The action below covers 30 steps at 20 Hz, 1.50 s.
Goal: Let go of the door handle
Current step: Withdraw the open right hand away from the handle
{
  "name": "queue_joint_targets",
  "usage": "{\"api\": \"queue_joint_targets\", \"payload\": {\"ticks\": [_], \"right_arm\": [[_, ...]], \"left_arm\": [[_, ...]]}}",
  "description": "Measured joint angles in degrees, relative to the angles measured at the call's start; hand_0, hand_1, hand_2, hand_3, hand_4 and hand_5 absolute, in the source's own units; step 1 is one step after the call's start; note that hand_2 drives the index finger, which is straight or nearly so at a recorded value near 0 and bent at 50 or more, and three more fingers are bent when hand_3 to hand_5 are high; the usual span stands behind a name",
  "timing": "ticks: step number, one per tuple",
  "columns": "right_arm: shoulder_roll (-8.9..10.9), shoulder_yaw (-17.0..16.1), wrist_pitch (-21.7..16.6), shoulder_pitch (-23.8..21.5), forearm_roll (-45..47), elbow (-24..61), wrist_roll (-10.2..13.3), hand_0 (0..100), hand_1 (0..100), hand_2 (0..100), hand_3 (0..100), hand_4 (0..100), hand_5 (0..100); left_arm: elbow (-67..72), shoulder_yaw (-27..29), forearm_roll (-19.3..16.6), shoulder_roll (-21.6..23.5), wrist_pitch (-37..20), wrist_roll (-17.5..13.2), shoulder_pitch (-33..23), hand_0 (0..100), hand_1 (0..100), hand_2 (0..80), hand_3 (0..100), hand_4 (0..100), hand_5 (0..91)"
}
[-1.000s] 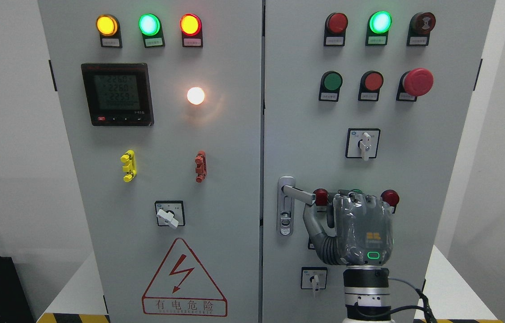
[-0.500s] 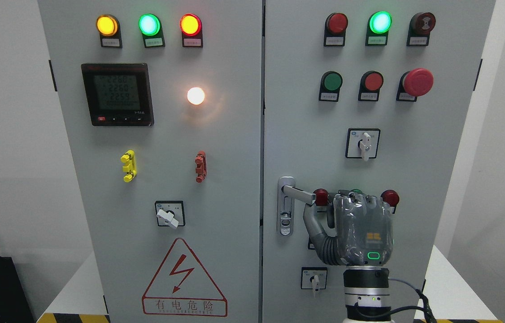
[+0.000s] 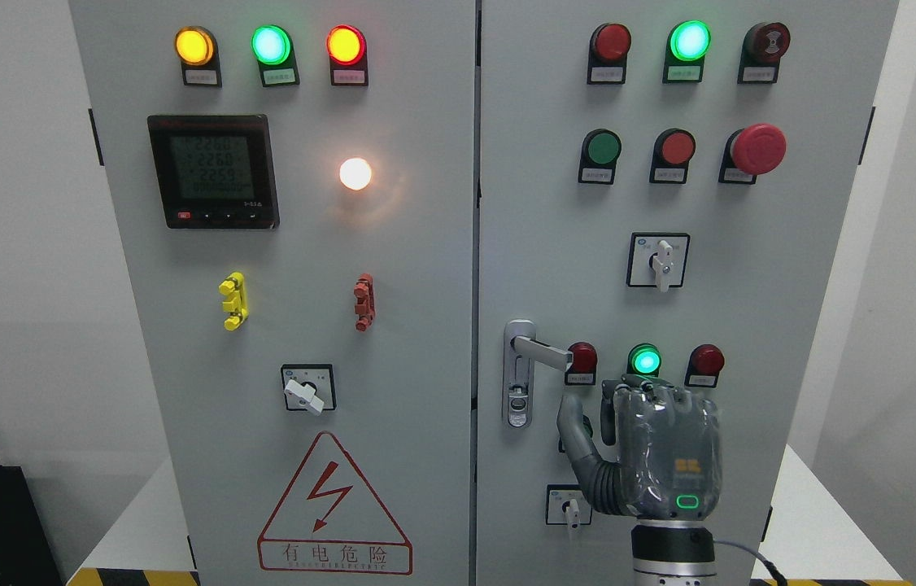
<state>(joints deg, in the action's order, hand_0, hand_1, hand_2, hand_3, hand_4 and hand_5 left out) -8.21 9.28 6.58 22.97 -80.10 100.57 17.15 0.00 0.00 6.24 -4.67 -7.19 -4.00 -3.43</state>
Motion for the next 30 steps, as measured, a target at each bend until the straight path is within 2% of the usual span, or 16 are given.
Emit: {"api": "queue_joint_targets", "payload": {"ticks": [1, 2, 3, 4, 5, 6, 9, 10, 11, 18, 30], "right_arm": [[0.01, -0.47, -0.45, -0.55, 0.00, 0.48, 0.22, 60, 44, 82, 100, 90, 94], [0.02, -0.91, -0.79, -1.05, 0.01, 0.95, 0.47, 60, 44, 67, 96, 80, 84], [0.03, -1.58, -1.31, -1.72, 0.02, 1.59, 0.71, 59, 43, 49, 78, 62, 70], [0.04, -2.23, -2.02, -2.29, 0.04, 2.16, 0.86, 59, 42, 44, 71, 57, 64], [0.03, -2.85, -2.77, -2.82, 0.12, 2.80, 1.08, 60, 36, 32, 54, 45, 48], [0.02, -3.38, -3.72, -3.24, 0.31, 3.37, 1.29, 60, 32, 25, 43, 36, 38], [-0.01, -4.78, -6.28, -4.29, 1.49, 5.11, 2.15, 57, 25, 14, 24, 20, 23], [-0.01, -5.17, -6.64, -4.64, 1.85, 5.61, 2.24, 56, 25, 11, 23, 19, 21], [-0.01, -5.53, -7.11, -5.02, 2.24, 6.14, 2.31, 56, 20, 4, 14, 11, 14], [0.00, -7.30, -10.13, -7.07, 4.28, 8.76, 2.44, 50, 18, 2, 10, 7, 4], [-0.04, -8.62, -10.83, -7.93, 5.74, 10.31, -0.58, 45, 19, 4, 13, 8, 3]], "left_arm": [[0.00, 0.00, 0.00, 0.00, 0.00, 0.01, 0.00, 12, 39, 0.0, 0, 0, 0.0], [0.00, 0.00, 0.00, 0.00, 0.00, 0.02, 0.00, 12, 39, 0.0, 0, 0, 0.0], [0.00, 0.00, 0.00, 0.00, 0.00, 0.02, 0.00, 12, 39, 0.0, 0, 0, 0.0], [0.00, 0.00, 0.00, 0.00, 0.00, 0.02, 0.00, 12, 39, 0.0, 0, 0, 0.0], [0.00, 0.00, 0.00, 0.00, 0.00, 0.02, 0.00, 12, 39, 0.0, 0, 0, 0.0], [0.00, 0.00, 0.00, 0.00, 0.00, 0.02, 0.00, 12, 39, 0.0, 0, 0, 0.0], [0.00, 0.00, 0.00, 0.00, 0.00, 0.03, 0.00, 12, 39, 0.0, 0, 0, 0.0], [0.00, 0.00, 0.00, 0.00, 0.00, 0.04, 0.00, 12, 39, 0.0, 0, 0, 0.0], [0.00, 0.00, 0.00, 0.00, 0.00, 0.04, 0.00, 12, 39, 0.0, 0, 0, 0.0], [0.00, 0.00, 0.00, 0.00, 0.00, 0.04, 0.00, 12, 39, 0.0, 0, 0, 0.0], [0.00, 0.00, 0.00, -0.02, 0.00, 0.11, 0.00, 12, 39, 0.0, 0, 0, 0.0]]}}
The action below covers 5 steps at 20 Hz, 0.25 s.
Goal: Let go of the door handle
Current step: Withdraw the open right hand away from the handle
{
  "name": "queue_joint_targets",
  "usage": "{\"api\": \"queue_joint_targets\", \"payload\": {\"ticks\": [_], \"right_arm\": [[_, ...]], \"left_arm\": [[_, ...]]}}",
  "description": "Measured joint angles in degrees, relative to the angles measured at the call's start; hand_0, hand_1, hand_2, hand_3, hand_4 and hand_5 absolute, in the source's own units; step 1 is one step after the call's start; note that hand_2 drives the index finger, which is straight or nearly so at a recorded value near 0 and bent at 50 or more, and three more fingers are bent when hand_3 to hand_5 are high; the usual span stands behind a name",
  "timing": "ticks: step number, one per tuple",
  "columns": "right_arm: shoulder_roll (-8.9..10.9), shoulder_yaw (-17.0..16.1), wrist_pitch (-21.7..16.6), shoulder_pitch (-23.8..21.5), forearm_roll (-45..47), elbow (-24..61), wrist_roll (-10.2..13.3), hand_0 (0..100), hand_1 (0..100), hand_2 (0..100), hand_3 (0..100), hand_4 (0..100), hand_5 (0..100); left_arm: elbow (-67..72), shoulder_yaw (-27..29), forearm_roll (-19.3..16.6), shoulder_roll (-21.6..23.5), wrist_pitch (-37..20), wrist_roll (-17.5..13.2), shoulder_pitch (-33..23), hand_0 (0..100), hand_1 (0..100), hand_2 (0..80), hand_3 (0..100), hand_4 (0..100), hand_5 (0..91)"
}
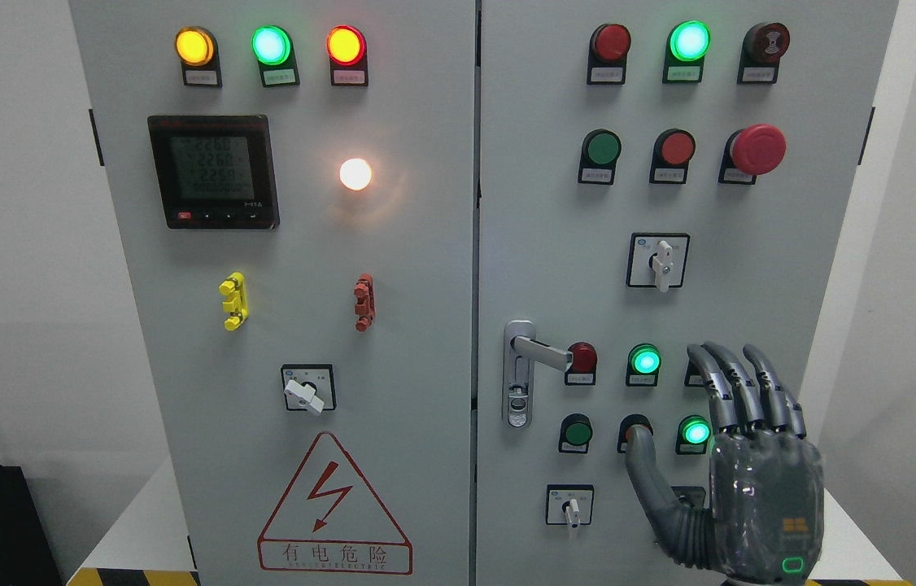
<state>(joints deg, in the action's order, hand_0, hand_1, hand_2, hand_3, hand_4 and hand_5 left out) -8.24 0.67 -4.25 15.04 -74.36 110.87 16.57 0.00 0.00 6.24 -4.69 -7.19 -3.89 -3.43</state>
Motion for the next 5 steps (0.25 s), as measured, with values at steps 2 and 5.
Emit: {"api": "queue_joint_targets", "payload": {"ticks": [2, 5], "right_arm": [[-0.01, -0.12, -0.02, -0.05, 0.12, 0.10, -0.11, 45, 19, 5, 13, 8, 4], [-0.04, -0.24, -0.02, -0.10, 0.21, 0.21, -0.16, 44, 20, 6, 14, 9, 4]], "left_arm": [[0.00, 0.00, 0.00, 0.00, 0.00, 0.02, 0.00, 12, 39, 0.0, 0, 0, 0.0], [0.00, 0.00, 0.00, 0.01, 0.00, 0.20, 0.00, 12, 39, 0.0, 0, 0, 0.0]]}}
